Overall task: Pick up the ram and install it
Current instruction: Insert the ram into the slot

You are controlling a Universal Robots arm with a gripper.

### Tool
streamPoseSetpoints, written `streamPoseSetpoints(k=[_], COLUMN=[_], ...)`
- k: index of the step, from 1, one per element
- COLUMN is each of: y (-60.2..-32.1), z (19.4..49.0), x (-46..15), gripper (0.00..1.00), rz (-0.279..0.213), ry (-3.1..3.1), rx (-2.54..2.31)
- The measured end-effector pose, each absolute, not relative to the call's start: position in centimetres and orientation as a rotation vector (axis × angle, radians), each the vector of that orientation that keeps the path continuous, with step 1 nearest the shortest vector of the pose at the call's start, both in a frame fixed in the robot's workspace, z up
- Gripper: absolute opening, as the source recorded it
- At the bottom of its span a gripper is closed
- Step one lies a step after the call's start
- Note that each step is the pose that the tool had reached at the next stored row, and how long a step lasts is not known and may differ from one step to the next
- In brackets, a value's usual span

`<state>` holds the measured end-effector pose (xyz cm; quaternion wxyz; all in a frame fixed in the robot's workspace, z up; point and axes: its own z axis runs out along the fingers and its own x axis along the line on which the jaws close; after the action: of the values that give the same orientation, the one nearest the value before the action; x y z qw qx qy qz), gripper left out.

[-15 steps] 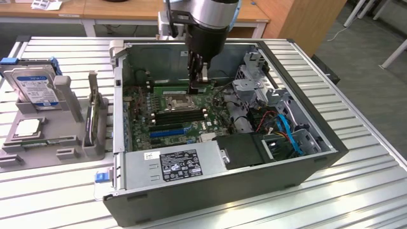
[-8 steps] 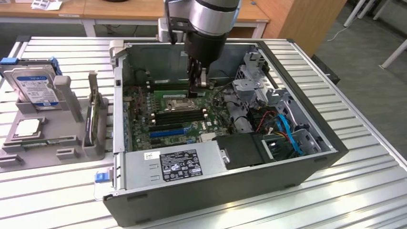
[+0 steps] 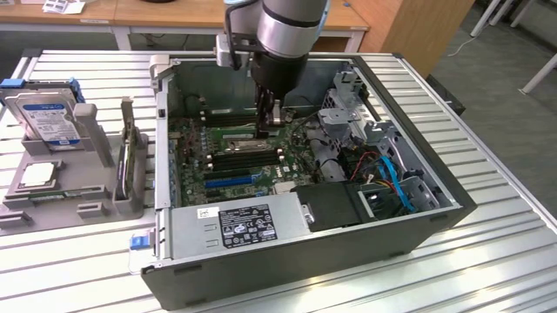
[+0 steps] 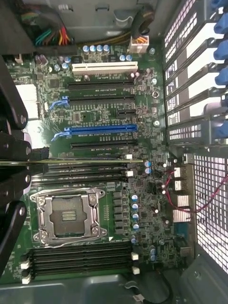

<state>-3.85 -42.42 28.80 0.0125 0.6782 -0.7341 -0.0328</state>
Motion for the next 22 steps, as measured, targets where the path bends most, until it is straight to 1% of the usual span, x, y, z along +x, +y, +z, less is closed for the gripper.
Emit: streamPoseSetpoints(k=[11, 16, 22], y=[-41.8, -41.8, -41.8], z=[26.8, 26.7, 25.6], x=[-3.9, -3.9, -3.9], gripper=[0.14, 0.14, 0.14], rz=[-0.099, -0.098, -0.098], ry=[-2.236, -2.236, -2.236], rx=[2.170, 2.170, 2.170])
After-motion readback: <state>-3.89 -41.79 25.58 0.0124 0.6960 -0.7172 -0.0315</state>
